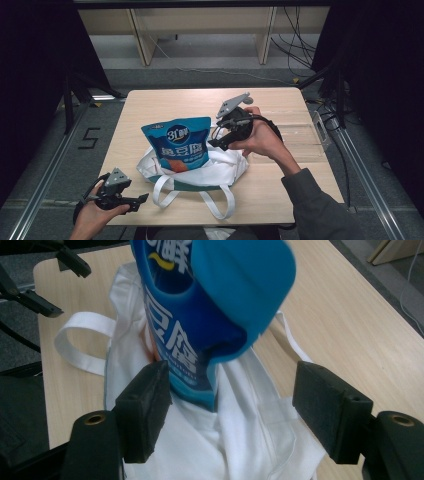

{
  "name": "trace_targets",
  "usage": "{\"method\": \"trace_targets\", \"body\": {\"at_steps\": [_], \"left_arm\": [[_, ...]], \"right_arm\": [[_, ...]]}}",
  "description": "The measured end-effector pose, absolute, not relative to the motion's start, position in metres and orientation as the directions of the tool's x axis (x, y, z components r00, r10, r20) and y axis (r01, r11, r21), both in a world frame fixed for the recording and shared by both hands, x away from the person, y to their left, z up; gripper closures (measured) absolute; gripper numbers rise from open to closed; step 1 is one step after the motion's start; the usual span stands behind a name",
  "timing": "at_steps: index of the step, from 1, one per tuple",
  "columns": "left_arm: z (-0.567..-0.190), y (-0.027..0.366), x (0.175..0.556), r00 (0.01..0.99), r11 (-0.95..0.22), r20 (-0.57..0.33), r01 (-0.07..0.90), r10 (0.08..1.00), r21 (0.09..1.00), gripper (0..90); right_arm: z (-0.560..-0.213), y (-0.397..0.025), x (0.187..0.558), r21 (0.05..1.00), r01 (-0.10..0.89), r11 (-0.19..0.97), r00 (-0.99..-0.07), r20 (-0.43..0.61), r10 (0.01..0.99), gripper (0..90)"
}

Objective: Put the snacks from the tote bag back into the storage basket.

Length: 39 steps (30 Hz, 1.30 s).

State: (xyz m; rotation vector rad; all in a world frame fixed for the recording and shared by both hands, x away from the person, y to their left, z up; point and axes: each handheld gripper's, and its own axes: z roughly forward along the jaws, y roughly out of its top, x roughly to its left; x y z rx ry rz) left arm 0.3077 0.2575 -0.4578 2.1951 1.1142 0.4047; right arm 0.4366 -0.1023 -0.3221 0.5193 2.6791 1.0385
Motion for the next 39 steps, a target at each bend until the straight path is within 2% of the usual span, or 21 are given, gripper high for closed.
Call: {"method": "trace_targets", "body": {"at_steps": [6,8,16,17,21,30,32,39], "left_arm": [[-0.458,0.259,0.308,0.592,-0.444,-0.006,0.61,0.806,0.656,20.6],[-0.46,0.258,0.308,0.573,-0.419,-0.018,0.621,0.82,0.662,20.6],[-0.459,0.26,0.309,0.586,-0.443,-0.005,0.618,0.811,0.649,20.7],[-0.46,0.258,0.309,0.571,-0.417,-0.019,0.62,0.821,0.665,20.6],[-0.459,0.261,0.309,0.585,-0.445,-0.002,0.619,0.811,0.647,20.7],[-0.462,0.26,0.31,0.561,-0.41,-0.019,0.627,0.827,0.663,20.7],[-0.459,0.262,0.31,0.594,-0.447,-0.005,0.612,0.805,0.652,20.7],[-0.459,0.262,0.31,0.6,-0.454,-0.003,0.608,0.8,0.651,20.7]], "right_arm": [[-0.303,-0.091,0.441,0.672,0.218,0.708,-0.924,-0.092,0.372,29.6],[-0.299,-0.086,0.444,0.671,0.21,0.711,-0.928,-0.092,0.361,30.1],[-0.285,-0.071,0.45,0.665,0.178,0.725,-0.94,-0.103,0.325,31.6],[-0.284,-0.068,0.45,0.672,0.187,0.717,-0.938,-0.094,0.334,31.8],[-0.282,-0.057,0.453,0.655,0.182,0.733,-0.944,-0.093,0.317,32.8],[-0.284,-0.03,0.456,0.617,0.135,0.776,-0.966,-0.093,0.242,40.4],[-0.284,-0.025,0.458,0.605,0.125,0.787,-0.969,-0.094,0.226,42.0],[-0.287,-0.01,0.461,0.567,0.091,0.818,-0.981,-0.089,0.171,51.7]]}}
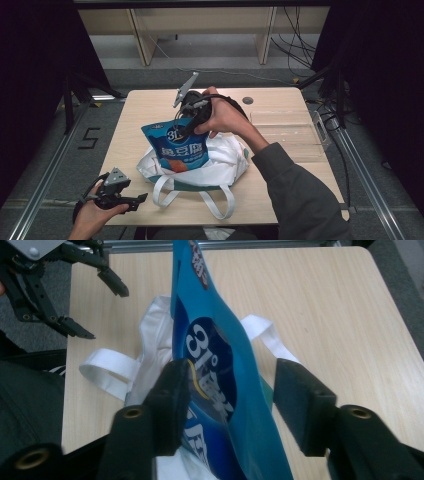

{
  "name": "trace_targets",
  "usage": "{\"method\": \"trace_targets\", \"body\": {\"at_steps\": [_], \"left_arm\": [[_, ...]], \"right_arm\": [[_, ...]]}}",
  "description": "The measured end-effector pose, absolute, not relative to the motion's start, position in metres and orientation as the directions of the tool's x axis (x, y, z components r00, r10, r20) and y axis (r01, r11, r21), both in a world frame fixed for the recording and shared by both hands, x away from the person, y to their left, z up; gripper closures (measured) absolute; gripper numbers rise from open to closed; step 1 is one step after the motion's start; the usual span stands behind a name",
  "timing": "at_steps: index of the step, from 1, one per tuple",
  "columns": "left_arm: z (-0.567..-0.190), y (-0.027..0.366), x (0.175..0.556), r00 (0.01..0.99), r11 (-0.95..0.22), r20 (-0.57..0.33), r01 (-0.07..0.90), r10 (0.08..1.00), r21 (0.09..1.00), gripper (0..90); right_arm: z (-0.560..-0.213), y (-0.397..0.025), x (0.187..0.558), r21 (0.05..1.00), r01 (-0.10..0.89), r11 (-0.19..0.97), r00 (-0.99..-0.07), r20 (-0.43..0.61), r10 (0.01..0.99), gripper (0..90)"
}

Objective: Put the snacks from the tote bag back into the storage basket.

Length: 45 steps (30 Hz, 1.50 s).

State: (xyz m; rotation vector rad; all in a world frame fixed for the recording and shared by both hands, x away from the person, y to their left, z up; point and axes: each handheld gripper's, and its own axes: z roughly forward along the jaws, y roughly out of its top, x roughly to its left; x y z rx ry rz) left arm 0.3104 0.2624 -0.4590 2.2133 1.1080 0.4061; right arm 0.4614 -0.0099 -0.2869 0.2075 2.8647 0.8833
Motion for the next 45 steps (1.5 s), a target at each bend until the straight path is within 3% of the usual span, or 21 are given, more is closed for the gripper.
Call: {"method": "trace_targets", "body": {"at_steps": [7,9,23,34,45], "left_arm": [[-0.459,0.262,0.31,0.606,-0.458,-0.003,0.605,0.795,0.651,20.7],[-0.461,0.26,0.31,0.575,-0.413,-0.026,0.617,0.817,0.67,20.7],[-0.459,0.262,0.31,0.606,-0.452,-0.012,0.607,0.795,0.653,20.7],[-0.461,0.261,0.311,0.581,-0.412,-0.031,0.613,0.813,0.674,21.1],[-0.461,0.261,0.311,0.574,-0.406,-0.033,0.616,0.818,0.676,21.8]], "right_arm": [[-0.293,0.003,0.467,0.539,0.072,0.839,-0.987,-0.083,0.138,62.4],[-0.294,0.006,0.466,0.517,0.106,0.849,-0.984,-0.066,0.163,64.8],[-0.299,0.013,0.469,0.478,0.019,0.878,-0.992,-0.097,0.074,90.0],[-0.284,0.02,0.463,0.417,-0.037,0.908,-0.986,-0.164,0.036,90.0],[-0.229,0.011,0.451,0.441,-0.044,0.897,-0.977,-0.206,0.053,90.0]]}}
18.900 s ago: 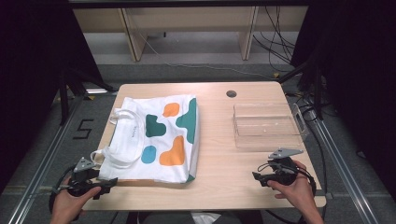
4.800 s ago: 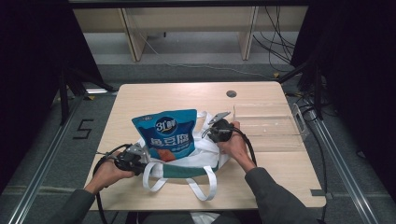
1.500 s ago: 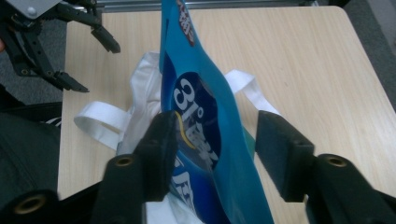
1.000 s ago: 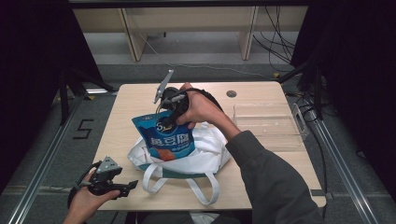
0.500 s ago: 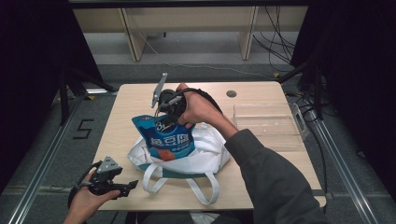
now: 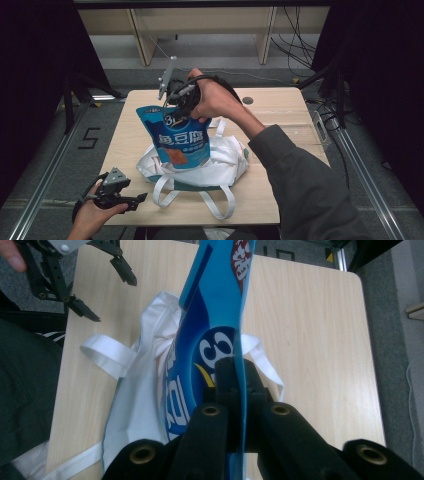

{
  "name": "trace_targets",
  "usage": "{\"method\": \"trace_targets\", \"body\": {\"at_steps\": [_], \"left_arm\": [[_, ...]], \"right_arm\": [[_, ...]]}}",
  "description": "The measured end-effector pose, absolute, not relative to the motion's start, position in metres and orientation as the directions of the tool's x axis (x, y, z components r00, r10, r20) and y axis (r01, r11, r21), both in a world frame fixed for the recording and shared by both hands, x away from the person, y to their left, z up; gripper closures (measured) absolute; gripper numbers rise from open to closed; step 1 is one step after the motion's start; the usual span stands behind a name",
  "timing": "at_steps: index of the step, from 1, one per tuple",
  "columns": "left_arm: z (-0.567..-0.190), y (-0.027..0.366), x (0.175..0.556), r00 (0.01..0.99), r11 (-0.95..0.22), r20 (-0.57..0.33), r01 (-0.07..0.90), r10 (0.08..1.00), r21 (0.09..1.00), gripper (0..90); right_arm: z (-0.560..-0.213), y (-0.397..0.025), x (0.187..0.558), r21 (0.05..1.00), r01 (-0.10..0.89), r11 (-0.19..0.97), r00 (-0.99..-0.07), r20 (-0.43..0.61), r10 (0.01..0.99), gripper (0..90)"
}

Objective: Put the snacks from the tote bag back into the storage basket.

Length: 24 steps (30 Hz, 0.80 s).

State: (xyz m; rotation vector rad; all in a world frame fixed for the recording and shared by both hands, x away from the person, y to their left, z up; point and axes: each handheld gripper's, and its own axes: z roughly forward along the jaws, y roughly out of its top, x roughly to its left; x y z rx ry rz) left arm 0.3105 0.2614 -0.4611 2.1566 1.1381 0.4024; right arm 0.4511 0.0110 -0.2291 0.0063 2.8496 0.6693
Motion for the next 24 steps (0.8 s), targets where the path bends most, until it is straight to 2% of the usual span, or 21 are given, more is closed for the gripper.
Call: {"method": "trace_targets", "body": {"at_steps": [1,4,9,10,11,15,21,23,24], "left_arm": [[-0.461,0.262,0.311,0.577,-0.409,-0.029,0.614,0.816,0.675,22.0],[-0.46,0.264,0.311,0.595,-0.439,-0.02,0.615,0.803,0.655,22.0],[-0.46,0.264,0.311,0.579,-0.418,-0.025,0.617,0.815,0.667,21.8],[-0.459,0.266,0.312,0.596,-0.447,-0.007,0.609,0.803,0.655,21.6],[-0.46,0.266,0.312,0.584,-0.428,-0.022,0.619,0.811,0.659,21.6],[-0.461,0.264,0.312,0.576,-0.413,-0.032,0.623,0.817,0.664,21.6],[-0.46,0.265,0.313,0.577,-0.435,-0.001,0.617,0.817,0.656,21.6],[-0.46,0.266,0.313,0.583,-0.436,-0.008,0.616,0.812,0.656,21.6],[-0.46,0.266,0.314,0.585,-0.438,-0.008,0.616,0.811,0.655,21.6]], "right_arm": [[-0.225,0.01,0.454,0.451,-0.097,0.887,-0.97,-0.243,0.017,90.0],[-0.214,0.003,0.452,0.443,-0.106,0.89,-0.961,-0.276,0.023,90.0],[-0.2,-0.021,0.454,0.438,-0.062,0.897,-0.955,-0.286,0.073,90.0],[-0.198,-0.026,0.455,0.436,-0.053,0.898,-0.954,-0.288,0.084,90.0],[-0.197,-0.032,0.454,0.436,-0.02,0.9,-0.955,-0.275,0.111,90.0],[-0.191,-0.059,0.461,0.424,0.001,0.906,-0.944,-0.298,0.14,90.0],[-0.186,-0.095,0.463,0.405,0.084,0.91,-0.929,-0.298,0.219,90.0],[-0.184,-0.106,0.467,0.389,0.073,0.919,-0.924,-0.321,0.209,90.0],[-0.183,-0.112,0.467,0.4,0.099,0.911,-0.916,-0.32,0.24,90.0]]}}
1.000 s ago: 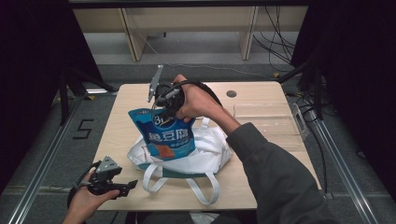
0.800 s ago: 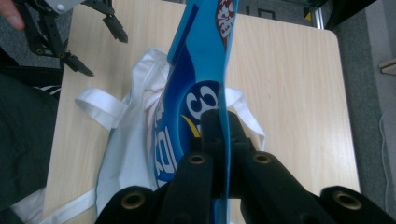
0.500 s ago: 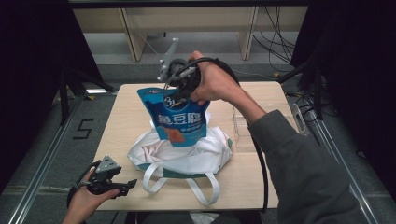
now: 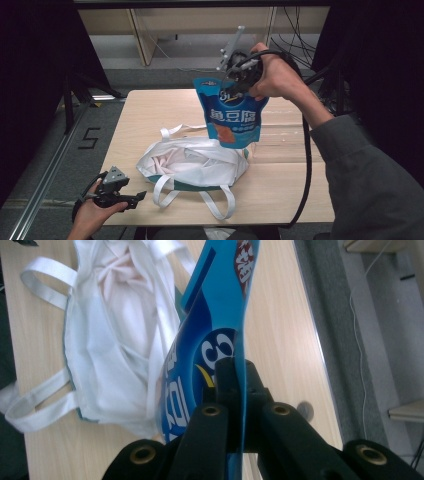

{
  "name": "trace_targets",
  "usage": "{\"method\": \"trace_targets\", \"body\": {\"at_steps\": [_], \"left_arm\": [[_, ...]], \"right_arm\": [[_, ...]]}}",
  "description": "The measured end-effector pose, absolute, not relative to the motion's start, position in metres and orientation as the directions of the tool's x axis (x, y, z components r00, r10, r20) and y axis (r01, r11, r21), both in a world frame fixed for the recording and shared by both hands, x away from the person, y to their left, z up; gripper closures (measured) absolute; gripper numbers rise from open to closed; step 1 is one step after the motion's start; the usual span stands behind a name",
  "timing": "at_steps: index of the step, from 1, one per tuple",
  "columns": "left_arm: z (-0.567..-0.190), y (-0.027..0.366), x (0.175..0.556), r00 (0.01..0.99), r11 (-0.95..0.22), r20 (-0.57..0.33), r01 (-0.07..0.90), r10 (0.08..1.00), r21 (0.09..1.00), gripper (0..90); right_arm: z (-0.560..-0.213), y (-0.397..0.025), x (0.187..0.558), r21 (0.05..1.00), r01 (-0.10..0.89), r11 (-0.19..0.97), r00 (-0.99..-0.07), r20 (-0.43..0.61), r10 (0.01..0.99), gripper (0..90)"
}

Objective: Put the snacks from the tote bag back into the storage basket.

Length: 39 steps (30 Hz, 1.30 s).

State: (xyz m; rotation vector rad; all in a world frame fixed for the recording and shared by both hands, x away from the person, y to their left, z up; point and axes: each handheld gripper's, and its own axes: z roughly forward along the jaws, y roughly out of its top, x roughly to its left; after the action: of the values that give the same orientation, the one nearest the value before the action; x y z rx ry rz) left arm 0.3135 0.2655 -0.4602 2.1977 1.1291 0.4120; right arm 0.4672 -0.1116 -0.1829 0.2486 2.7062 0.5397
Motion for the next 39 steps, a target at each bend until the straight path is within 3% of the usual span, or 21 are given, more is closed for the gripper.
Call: {"method": "trace_targets", "body": {"at_steps": [17,39], "left_arm": [[-0.461,0.266,0.315,0.573,-0.43,-0.007,0.622,0.819,0.654,21.6],[-0.463,0.265,0.317,0.561,-0.416,-0.015,0.632,0.828,0.654,21.4]], "right_arm": [[-0.177,-0.189,0.483,0.424,0.214,0.88,-0.875,-0.318,0.366,90.0],[-0.207,-0.257,0.514,0.426,0.322,0.845,-0.84,-0.284,0.463,90.0]]}}
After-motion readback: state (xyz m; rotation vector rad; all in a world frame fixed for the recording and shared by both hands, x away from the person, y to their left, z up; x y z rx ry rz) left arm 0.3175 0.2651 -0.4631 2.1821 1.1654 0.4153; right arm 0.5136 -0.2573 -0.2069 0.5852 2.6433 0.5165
